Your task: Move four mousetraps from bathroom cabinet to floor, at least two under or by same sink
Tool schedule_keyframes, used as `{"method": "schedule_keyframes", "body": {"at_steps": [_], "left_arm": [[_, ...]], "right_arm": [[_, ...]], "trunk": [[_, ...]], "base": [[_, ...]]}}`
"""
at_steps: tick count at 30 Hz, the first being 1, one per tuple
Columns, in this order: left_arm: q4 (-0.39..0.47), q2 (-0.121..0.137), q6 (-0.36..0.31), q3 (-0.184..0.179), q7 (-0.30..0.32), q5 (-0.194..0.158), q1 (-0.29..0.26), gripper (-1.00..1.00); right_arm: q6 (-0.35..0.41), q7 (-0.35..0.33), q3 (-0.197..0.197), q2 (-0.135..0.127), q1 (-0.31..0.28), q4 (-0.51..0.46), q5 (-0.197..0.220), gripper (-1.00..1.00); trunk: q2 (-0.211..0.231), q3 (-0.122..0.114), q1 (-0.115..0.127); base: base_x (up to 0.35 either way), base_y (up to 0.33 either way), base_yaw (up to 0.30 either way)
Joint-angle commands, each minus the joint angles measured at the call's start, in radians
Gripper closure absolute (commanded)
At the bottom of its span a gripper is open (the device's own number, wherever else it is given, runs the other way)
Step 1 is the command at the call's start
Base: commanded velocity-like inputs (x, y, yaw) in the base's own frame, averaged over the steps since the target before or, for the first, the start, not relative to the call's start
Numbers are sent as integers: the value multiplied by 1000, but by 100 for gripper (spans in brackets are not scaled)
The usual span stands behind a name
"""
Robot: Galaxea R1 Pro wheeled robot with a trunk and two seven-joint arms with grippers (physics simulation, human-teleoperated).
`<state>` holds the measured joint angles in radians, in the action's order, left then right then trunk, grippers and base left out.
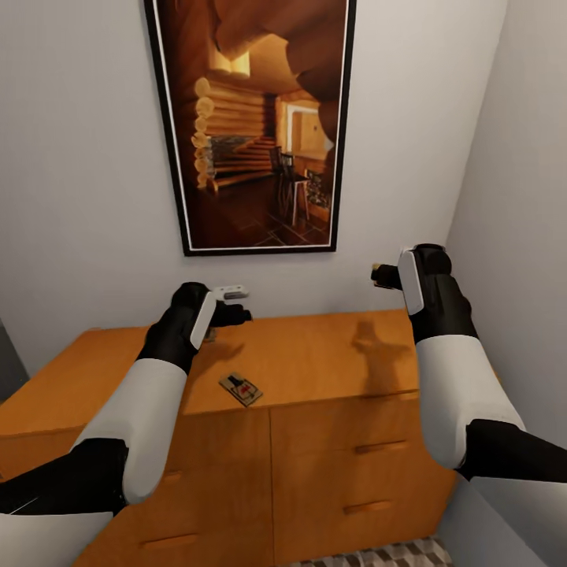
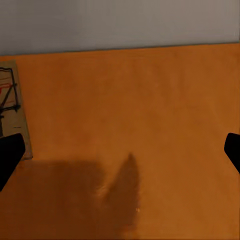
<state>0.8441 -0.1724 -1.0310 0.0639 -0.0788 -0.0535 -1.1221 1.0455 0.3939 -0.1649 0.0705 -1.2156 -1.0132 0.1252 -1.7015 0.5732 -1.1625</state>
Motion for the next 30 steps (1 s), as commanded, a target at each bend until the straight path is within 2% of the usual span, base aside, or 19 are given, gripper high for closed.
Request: {"method": "schedule_keyframes", "body": {"at_steps": [1, 6, 13, 19, 23, 25, 30], "left_arm": [[1, 0, -4, 4, -8, -7, -1, -100], [2, 2, -4, 8, -10, -5, -1, -100], [0, 2, -4, 16, -37, -2, -1, -100], [-2, -2, -4, 86, -215, -4, -1, -100], [-2, -2, -4, 100, -262, -9, -1, -100], [-2, -2, -4, 104, -275, -11, -1, -100], [-2, -2, -4, 108, -283, -11, -1, -100]], "right_arm": [[2, 11, -2, -2, -1, -1, 14, 100], [2, 11, -2, -34, -1, -1, 14, 100], [2, 11, -2, -95, -1, -1, 14, 100], [2, 12, -4, -163, -1, 0, 15, 100], [2, 17, -18, -203, -1, 1, 14, 100], [2, 25, -45, -235, -1, 2, 15, 100], [2, 30, -73, -259, -1, 2, 17, 100]], "trunk": [[-1, 1, 0], [-1, 1, 0], [-1, 1, 0], [-1, 1, 0], [-1, 1, 0], [-1, 1, 0], [-1, 1, 0]], "base": [[301, 0, -6], [291, 0, -2], [74, 0, 0], [8, 0, 0], [1, 0, 0], [0, 0, 0], [0, 0, 0]]}}
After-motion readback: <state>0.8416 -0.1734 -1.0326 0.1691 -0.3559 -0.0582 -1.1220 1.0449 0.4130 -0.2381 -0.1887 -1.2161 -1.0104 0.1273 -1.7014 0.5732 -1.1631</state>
